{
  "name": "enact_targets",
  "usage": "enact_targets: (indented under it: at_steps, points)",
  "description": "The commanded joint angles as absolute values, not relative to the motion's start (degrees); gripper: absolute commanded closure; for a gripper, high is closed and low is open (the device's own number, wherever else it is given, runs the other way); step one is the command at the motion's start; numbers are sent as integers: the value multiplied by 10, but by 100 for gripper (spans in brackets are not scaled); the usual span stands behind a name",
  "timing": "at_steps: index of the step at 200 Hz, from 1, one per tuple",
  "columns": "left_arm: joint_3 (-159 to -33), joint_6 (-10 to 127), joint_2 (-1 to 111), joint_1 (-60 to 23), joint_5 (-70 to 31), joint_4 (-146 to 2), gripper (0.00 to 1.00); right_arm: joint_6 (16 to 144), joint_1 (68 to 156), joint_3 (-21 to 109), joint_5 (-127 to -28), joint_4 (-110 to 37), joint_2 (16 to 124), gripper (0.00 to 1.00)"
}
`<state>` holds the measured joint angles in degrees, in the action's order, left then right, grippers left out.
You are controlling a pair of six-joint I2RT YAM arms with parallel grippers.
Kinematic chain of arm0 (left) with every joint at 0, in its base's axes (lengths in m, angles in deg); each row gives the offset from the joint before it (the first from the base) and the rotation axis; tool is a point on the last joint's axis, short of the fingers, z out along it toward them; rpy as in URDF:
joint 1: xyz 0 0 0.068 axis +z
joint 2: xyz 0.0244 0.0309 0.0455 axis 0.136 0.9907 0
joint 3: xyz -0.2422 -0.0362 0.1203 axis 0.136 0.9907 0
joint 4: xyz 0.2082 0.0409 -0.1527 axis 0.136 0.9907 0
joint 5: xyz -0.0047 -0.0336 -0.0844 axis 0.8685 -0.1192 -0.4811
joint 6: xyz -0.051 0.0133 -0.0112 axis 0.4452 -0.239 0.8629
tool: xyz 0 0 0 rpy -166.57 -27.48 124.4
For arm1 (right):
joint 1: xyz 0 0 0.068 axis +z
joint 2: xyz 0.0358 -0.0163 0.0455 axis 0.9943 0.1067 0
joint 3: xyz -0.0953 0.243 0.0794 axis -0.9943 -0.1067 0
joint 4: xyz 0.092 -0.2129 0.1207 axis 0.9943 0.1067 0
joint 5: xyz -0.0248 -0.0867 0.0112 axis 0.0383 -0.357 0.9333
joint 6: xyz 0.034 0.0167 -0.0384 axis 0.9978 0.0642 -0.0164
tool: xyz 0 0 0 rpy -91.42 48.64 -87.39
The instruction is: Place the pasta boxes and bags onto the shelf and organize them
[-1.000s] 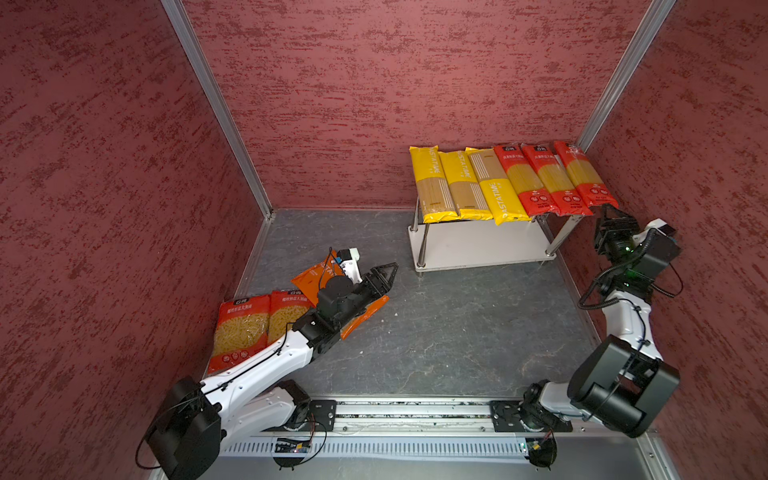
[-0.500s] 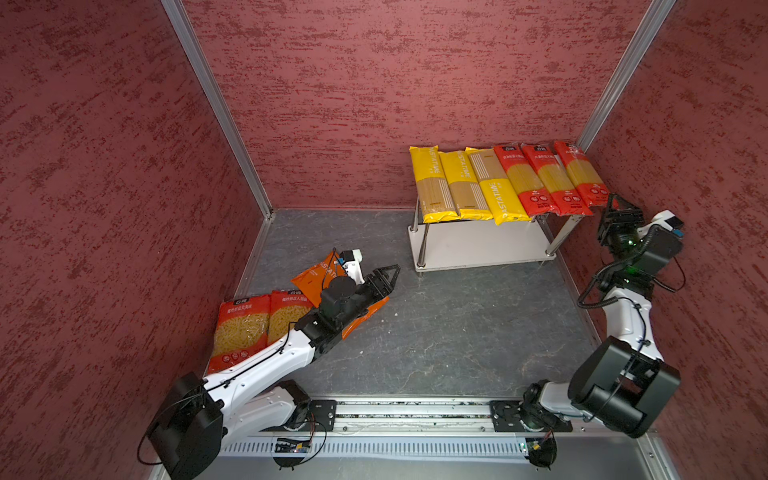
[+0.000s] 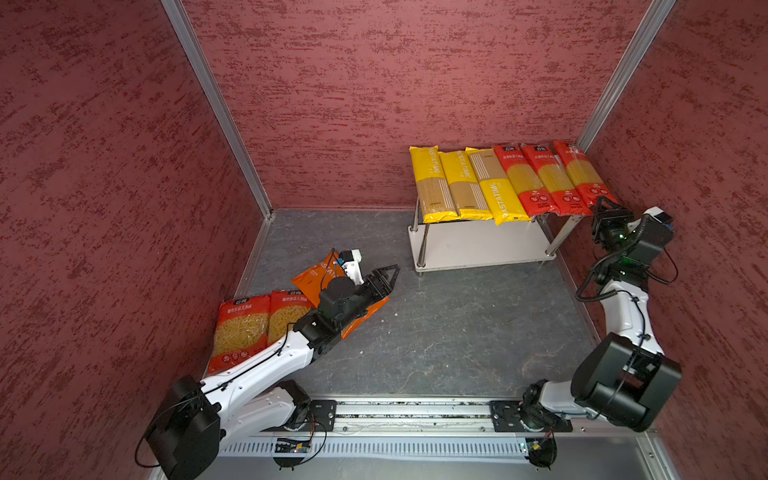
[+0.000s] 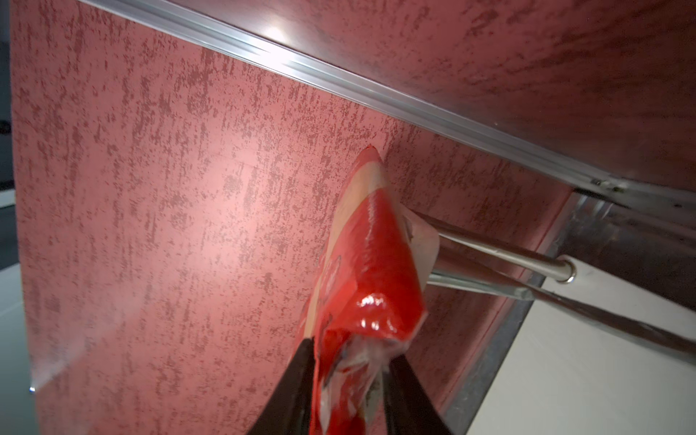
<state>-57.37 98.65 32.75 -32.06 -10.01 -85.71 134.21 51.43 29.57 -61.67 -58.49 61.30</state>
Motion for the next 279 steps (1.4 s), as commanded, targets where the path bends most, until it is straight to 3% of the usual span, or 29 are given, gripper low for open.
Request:
enact_targets:
  at_steps: [1, 54, 127, 155, 177, 196, 236, 279]
  points:
    - [-576, 985, 320, -323, -95, -859, 34, 1337, 516, 300, -622, -574, 599, 79]
    - [-573, 984, 318, -323, -94, -857, 34, 1316, 513, 293, -601, -550, 579, 93]
    - [-572, 984, 321, -323, -94, -858, 34, 1301, 477, 269, -590, -520, 555, 95]
    - [-573, 983, 325, -322, -95, -859, 34, 1320, 476, 268, -577, -556, 556, 80]
    - [-576, 984, 330, -322, -99, -863, 34, 1306, 476, 285, -599, -505, 550, 46]
    - [-576, 986, 332, -323, -99, -864, 34, 1313, 475, 280, -621, -491, 551, 34]
    - [-577, 983, 331, -323, -102, -856, 34, 1359, 475, 271, -617, -573, 576, 29]
    - [-580, 987, 339, -324, -101, -859, 34, 1340, 485, 272, -647, -585, 579, 30]
